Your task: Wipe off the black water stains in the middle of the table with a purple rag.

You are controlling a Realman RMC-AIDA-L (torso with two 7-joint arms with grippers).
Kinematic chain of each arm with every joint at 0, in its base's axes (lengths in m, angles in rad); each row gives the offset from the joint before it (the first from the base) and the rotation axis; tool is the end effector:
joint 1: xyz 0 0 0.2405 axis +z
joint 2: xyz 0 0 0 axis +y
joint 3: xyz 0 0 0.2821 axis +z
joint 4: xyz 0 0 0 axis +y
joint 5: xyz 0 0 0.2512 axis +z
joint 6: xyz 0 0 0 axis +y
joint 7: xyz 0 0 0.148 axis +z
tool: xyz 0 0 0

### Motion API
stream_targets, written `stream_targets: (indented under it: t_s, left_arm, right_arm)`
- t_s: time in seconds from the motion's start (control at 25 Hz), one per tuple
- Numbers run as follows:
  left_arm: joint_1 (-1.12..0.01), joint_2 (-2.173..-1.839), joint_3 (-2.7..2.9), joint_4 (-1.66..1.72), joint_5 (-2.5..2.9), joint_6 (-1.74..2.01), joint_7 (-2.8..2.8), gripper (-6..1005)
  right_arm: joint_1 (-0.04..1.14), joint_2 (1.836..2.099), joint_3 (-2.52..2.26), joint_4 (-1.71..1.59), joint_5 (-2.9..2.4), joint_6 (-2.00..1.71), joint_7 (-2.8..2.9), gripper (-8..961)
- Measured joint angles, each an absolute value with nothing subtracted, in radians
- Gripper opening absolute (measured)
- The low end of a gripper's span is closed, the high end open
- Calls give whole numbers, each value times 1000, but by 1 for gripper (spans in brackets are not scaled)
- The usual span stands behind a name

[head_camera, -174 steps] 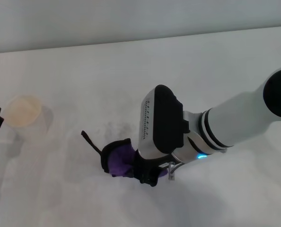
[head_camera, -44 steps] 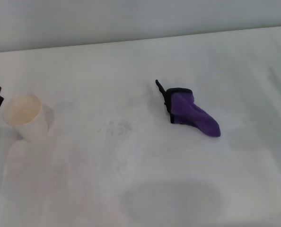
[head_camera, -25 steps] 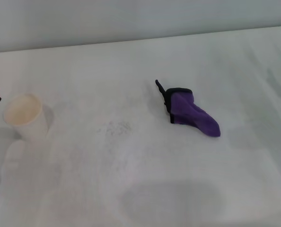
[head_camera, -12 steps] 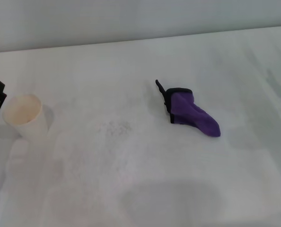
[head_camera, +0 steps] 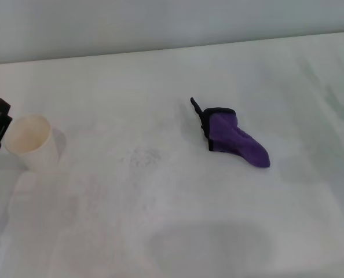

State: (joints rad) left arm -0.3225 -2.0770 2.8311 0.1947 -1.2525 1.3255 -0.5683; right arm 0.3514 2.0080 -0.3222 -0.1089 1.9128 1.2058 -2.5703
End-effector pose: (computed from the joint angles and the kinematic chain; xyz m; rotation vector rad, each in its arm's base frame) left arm -0.3852 0.2977 -0.0752 -1.5677 -0.9213 -1.0518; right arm 0.4550 0.3251 0.0259 -1.5496 0.7143 0.6988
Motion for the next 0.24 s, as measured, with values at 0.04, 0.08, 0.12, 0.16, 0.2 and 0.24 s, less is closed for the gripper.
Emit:
stream_targets:
  t_s: [0.04,0.08,0.12,0.16,0.2,0.24]
  left_arm:
    - [-323,-2077,2831,193,-1248,1326,-568,888]
    - [-323,-2077,2831,192,-1242,1326,-568,888]
    - [-323,-2077,2831,187,-1231,1326,-569,888]
    - [-323,-2077,2831,183,-1222,1326,-569,888]
    - [-323,-2077,2831,179,-1216,1325,-569,888]
    - [-322,-2077,2831,172,-1210,1323,-569,888]
  right_arm:
    - [352,2008,-322,-108,1913,1207,-2570,876]
    - [352,2008,-322,-107,1913,1208,-2571,876]
    - [352,2008,-322,-106,1913,1209,-2571,876]
    - [353,2008,-322,-105,1913,1210,-2571,876]
    - [353,2008,-322,-103,1913,1210,-2570,876]
    - [353,2008,-322,-101,1913,1210,-2570,876]
